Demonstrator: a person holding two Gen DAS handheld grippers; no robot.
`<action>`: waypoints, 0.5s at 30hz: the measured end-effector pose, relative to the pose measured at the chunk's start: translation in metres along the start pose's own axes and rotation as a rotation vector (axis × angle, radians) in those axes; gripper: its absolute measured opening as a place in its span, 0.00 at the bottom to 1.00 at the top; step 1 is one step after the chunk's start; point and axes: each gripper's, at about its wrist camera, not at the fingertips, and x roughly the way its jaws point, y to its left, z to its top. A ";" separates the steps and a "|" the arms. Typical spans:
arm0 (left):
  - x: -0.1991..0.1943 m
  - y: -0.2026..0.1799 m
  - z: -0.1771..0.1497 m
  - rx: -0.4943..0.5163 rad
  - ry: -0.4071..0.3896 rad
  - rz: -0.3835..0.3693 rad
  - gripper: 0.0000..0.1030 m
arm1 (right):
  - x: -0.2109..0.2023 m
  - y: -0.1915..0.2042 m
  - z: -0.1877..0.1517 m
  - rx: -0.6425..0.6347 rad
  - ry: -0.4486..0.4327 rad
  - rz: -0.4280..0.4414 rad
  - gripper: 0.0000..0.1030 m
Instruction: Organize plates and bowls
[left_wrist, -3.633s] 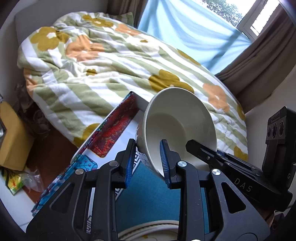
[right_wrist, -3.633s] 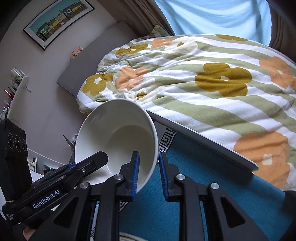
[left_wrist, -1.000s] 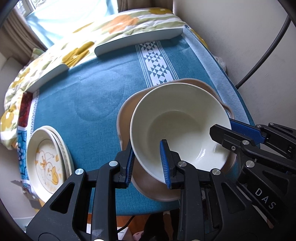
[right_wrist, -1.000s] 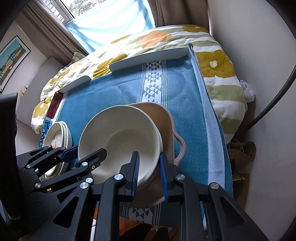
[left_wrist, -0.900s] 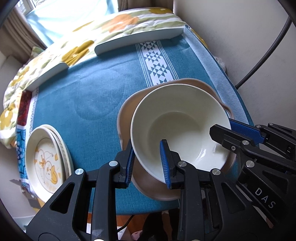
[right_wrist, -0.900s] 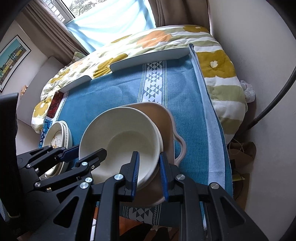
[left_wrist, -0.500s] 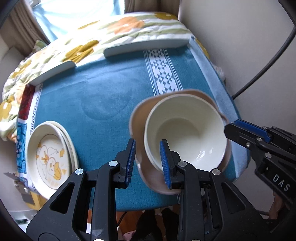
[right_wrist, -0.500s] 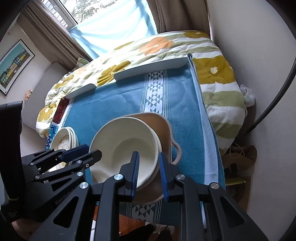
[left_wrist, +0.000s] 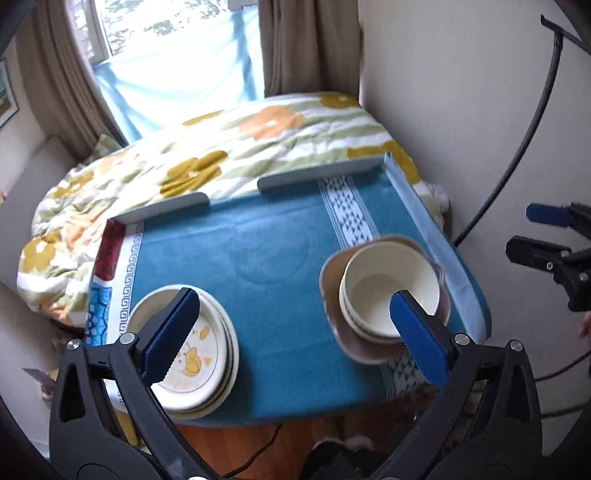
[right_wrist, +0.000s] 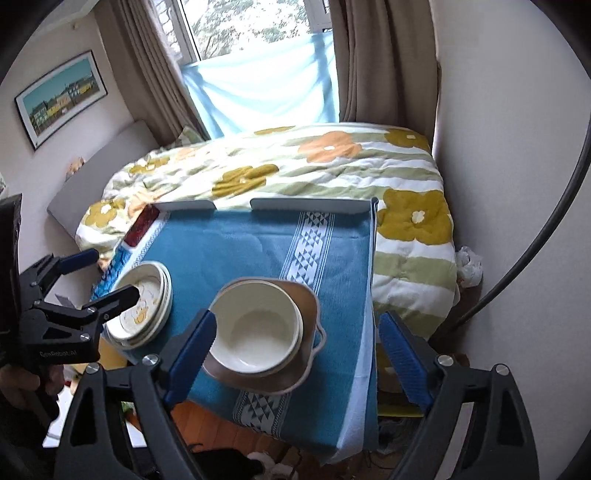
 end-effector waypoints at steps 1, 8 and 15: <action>0.006 0.002 -0.005 0.015 0.045 -0.010 0.99 | 0.004 -0.001 -0.001 -0.025 0.043 -0.009 0.85; 0.056 0.004 -0.032 0.084 0.288 -0.075 0.99 | 0.056 -0.010 -0.024 -0.065 0.272 -0.087 0.85; 0.103 -0.012 -0.031 0.112 0.397 -0.126 0.99 | 0.098 -0.013 -0.036 -0.094 0.385 -0.064 0.85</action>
